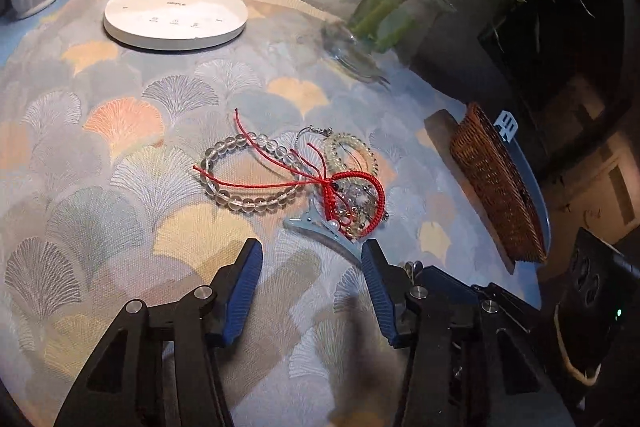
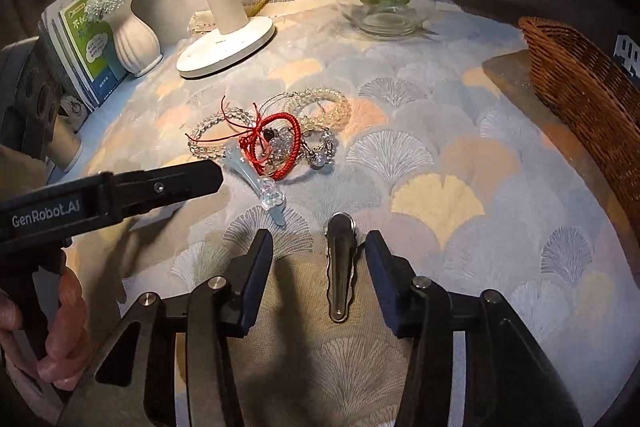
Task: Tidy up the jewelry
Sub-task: 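Close right tool on silver hair clip, then grasp pale blue hair clip with left tool while right tool holds silver clip, then carry blue clip in left tool and silver clip in right tool to basket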
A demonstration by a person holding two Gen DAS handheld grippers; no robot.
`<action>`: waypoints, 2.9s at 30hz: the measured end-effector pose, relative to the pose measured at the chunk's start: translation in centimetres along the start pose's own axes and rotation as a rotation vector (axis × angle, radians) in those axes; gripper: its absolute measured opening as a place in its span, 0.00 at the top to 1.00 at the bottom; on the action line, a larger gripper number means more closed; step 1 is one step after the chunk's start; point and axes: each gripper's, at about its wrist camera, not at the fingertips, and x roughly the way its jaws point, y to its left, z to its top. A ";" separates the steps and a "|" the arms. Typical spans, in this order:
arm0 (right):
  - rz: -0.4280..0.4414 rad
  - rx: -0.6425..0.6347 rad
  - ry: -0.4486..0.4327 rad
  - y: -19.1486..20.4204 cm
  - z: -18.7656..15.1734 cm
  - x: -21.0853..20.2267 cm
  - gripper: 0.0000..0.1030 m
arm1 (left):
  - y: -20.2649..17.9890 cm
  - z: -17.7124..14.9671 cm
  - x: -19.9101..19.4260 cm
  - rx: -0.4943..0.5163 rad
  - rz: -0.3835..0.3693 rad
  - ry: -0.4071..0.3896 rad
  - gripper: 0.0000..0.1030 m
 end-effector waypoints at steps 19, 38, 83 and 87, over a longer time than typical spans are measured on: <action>-0.035 -0.059 -0.015 -2.3 -0.6 -0.7 0.68 | -3.3 -0.3 1.5 0.188 0.242 -0.040 0.68; 0.074 0.015 0.002 -6.8 -2.4 -3.0 0.73 | -2.3 -5.0 -2.1 0.143 0.038 0.014 0.49; -0.006 -0.105 -0.034 -6.3 -0.7 -3.7 0.77 | -5.1 -3.8 -0.7 0.275 0.272 -0.054 0.85; -0.019 -0.065 -0.080 -8.9 -0.6 -6.7 0.78 | -8.7 -3.8 -0.9 0.334 0.214 -0.074 0.85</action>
